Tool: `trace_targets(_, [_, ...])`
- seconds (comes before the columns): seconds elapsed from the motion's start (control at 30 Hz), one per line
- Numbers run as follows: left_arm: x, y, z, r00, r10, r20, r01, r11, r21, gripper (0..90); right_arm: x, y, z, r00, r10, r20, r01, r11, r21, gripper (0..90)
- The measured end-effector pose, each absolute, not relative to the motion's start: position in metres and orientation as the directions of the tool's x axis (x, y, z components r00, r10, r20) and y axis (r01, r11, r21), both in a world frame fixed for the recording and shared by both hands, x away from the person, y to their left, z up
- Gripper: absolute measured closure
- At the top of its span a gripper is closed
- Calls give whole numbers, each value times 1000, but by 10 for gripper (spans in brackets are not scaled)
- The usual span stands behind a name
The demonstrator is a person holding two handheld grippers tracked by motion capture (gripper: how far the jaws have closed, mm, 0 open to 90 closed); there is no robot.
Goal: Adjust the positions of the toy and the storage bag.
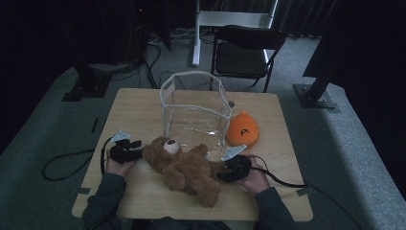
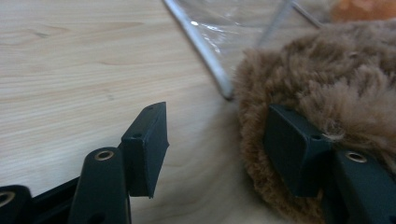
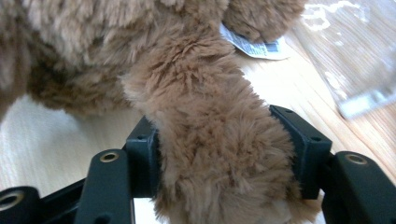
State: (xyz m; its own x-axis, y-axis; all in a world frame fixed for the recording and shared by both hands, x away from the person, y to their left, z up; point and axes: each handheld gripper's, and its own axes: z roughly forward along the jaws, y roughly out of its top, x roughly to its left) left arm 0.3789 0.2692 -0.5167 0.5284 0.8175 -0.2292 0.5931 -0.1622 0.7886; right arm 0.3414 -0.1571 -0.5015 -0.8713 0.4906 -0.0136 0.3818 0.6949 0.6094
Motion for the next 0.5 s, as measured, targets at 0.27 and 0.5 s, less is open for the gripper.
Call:
trace_targets(0.27, [367, 254, -515, 604, 768, -214, 575, -235, 783, 425, 347, -178, -497, -830, 557, -24, 424, 659, 622, 373])
trace_targets(0.5, [360, 245, -512, 639, 744, -195, 568, -287, 771, 447, 350, -187, -492, -802, 597, -38, 445, 637, 629, 336])
